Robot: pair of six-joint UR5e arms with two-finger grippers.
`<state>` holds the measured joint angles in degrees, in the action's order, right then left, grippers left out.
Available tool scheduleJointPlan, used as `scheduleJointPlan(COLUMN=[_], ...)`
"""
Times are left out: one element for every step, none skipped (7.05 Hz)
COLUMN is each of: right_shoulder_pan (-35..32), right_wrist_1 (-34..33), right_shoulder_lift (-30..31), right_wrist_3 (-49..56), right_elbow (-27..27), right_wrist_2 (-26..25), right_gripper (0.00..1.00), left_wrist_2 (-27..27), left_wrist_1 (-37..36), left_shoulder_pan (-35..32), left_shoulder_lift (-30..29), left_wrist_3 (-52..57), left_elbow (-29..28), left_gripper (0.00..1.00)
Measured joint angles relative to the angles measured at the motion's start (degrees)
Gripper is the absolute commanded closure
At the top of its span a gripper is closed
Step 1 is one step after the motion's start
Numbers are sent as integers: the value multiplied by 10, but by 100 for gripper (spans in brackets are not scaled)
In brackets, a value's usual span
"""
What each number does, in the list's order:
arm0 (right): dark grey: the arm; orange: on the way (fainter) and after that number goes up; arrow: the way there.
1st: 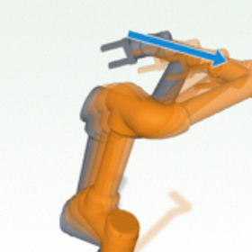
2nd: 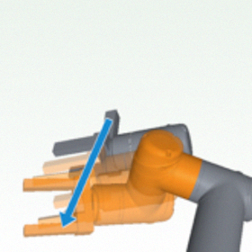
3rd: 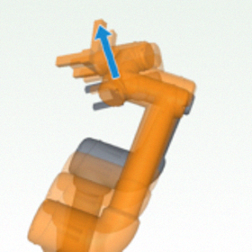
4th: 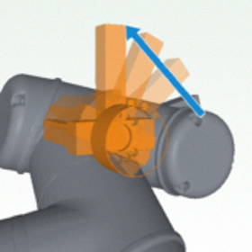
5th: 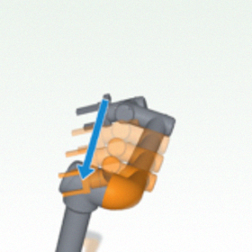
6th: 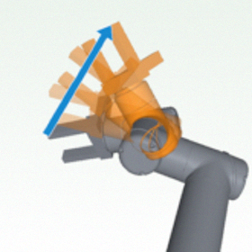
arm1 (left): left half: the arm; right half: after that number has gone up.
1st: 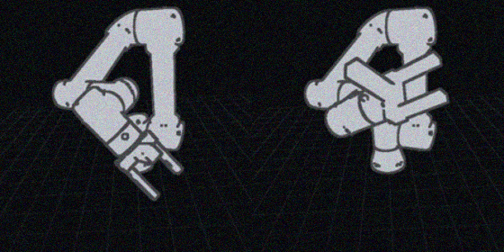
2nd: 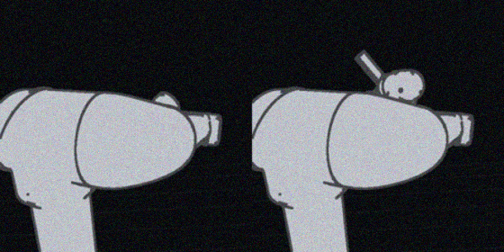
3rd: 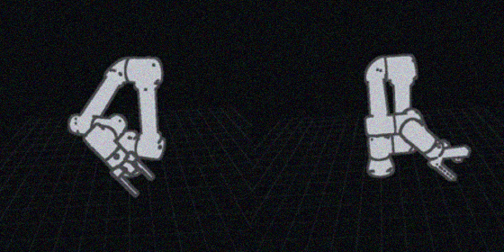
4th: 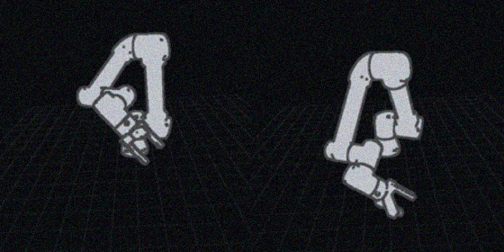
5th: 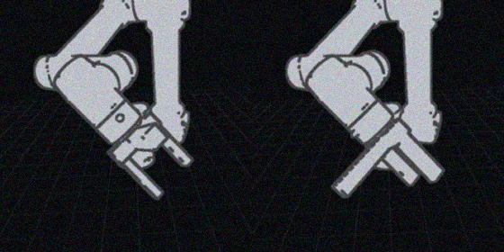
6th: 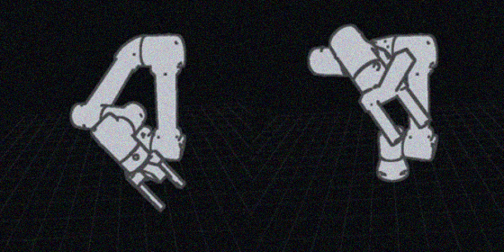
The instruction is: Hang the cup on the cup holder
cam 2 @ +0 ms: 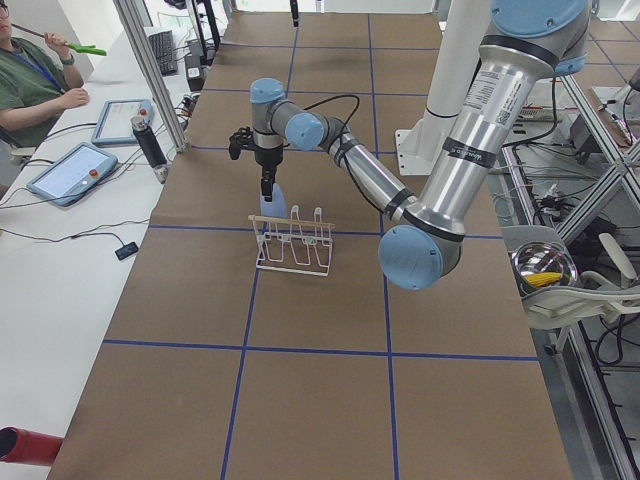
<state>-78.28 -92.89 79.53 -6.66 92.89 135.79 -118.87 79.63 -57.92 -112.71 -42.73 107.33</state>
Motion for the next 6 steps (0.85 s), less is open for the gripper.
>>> scheduleJointPlan(right_shoulder_pan=[0, -1, -3, -3, -4, -6], right_wrist_1=[-1, 3, 10, 15, 17, 18], right_shoulder_lift=[10, 28, 36, 39, 40, 40], right_wrist_3=[1, 0, -2, -2, 0, 1], right_elbow=[1, 2, 3, 3, 1, 0], right_wrist_2=[0, -1, -3, -13, -28, -38], right_gripper=[0, 0, 0, 0, 0, 0], left_wrist_2=[4, 5, 3, 0, -9, -38], left_wrist_1=[0, 0, -1, -1, -2, -1], left_shoulder_pan=[-5, -16, -39, -74, -116, -159], left_shoulder_lift=[0, 1, 7, 24, 44, 66], left_wrist_3=[4, 18, 47, 95, 160, 213], left_elbow=[2, 5, 5, 4, -5, -24], left_gripper=[2, 2, 2, 2, 2, 2])
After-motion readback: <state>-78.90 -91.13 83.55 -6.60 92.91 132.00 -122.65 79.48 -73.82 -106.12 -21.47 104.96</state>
